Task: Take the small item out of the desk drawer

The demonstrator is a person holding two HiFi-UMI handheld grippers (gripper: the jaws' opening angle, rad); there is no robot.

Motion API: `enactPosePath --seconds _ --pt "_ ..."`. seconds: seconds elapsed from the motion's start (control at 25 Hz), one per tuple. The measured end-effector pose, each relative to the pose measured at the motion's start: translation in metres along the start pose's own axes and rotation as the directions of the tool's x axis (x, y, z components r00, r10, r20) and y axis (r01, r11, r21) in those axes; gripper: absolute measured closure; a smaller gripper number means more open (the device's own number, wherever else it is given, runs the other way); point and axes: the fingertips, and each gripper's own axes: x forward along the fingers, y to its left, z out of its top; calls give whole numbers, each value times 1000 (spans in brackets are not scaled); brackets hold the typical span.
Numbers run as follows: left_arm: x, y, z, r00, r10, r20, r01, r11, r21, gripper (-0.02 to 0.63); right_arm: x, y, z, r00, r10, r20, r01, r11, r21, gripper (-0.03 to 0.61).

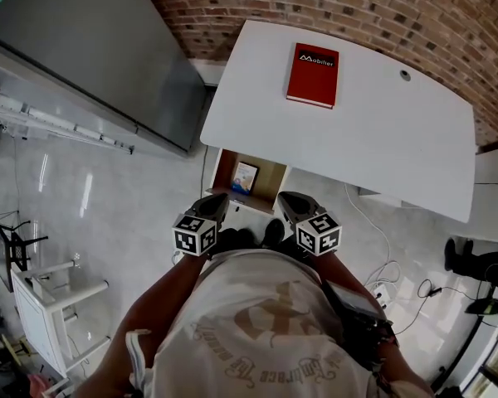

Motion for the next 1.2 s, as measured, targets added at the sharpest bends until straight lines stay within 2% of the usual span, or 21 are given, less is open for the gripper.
enactPosePath --seconds 0.28,0.48,0.8,1.2 --pt "12 16 -2 996 61 -58 -60 998 9 604 7 -8 -6 1000 9 -17 -8 999 31 572" --pt "20 22 -6 993 69 -95 -66 997 38 604 11 -9 -14 1000 2 -24 0 998 62 572" --pt "33 39 -16 988 48 -149 -43 998 42 604 23 -11 -24 999 -25 -33 28 995 100 572" --pt "52 59 -34 973 94 -209 -86 995 47 599 29 -18 -46 997 -41 -71 49 991 123 572"
